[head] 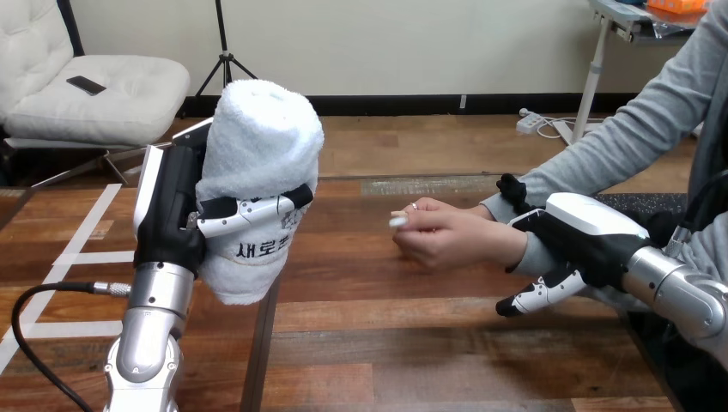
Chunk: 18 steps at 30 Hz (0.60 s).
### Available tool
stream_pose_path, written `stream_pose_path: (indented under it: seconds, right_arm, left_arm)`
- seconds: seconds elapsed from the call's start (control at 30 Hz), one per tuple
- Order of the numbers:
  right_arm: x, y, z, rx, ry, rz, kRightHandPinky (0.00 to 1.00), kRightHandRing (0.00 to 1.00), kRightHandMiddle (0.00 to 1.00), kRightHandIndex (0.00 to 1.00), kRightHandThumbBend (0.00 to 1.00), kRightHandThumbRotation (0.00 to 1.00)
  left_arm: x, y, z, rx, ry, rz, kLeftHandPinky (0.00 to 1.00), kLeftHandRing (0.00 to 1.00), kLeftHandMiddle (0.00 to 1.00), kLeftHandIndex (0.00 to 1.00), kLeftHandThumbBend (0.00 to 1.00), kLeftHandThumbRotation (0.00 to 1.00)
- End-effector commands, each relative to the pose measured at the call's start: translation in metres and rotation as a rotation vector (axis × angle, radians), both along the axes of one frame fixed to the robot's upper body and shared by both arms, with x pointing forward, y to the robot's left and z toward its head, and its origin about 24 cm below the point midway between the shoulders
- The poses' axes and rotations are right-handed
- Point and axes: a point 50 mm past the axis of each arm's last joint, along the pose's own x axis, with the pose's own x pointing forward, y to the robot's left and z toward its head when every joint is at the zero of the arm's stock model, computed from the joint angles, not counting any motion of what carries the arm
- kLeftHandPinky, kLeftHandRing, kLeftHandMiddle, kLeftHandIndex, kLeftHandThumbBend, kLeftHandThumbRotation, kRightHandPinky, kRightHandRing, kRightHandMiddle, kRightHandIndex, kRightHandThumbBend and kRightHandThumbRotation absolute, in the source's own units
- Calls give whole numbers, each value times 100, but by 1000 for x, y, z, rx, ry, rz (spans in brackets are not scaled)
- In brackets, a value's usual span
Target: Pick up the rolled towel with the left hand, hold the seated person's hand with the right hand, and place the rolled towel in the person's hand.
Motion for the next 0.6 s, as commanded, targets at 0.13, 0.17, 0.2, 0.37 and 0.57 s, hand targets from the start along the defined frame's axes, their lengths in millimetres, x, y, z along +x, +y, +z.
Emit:
stream_pose_path:
  seconds: [0.13, 0.17, 0.2, 0.37, 0.57]
  right_arm:
    - [4, 3, 10, -6, -51, 16, 51, 57, 62, 62, 89, 34]
    - [4, 3, 10, -6, -50, 16, 51, 57, 62, 62, 89, 34]
    - [5, 3, 10, -8, -49, 16, 51, 57, 62, 62, 89, 34]
    - [5, 3, 10, -9, -45, 14, 50, 57, 62, 62, 89, 34]
    - [5, 3, 10, -9, -44, 15, 50, 57, 62, 62, 88, 34]
  left_arm:
    - [6, -1, 20, 5, -89, -6, 29, 33, 39, 40, 60, 0]
    - [6, -1, 20, 5, -89, -6, 29, 33, 39, 40, 60, 0]
    - [6, -1, 20, 5, -89, -6, 29, 33, 39, 40, 60, 0]
    - [6, -1, 20, 7, -92, -5, 29, 33, 39, 40, 60, 0]
    - [6, -1, 20, 4, -93, -7, 30, 33, 39, 40, 60, 0]
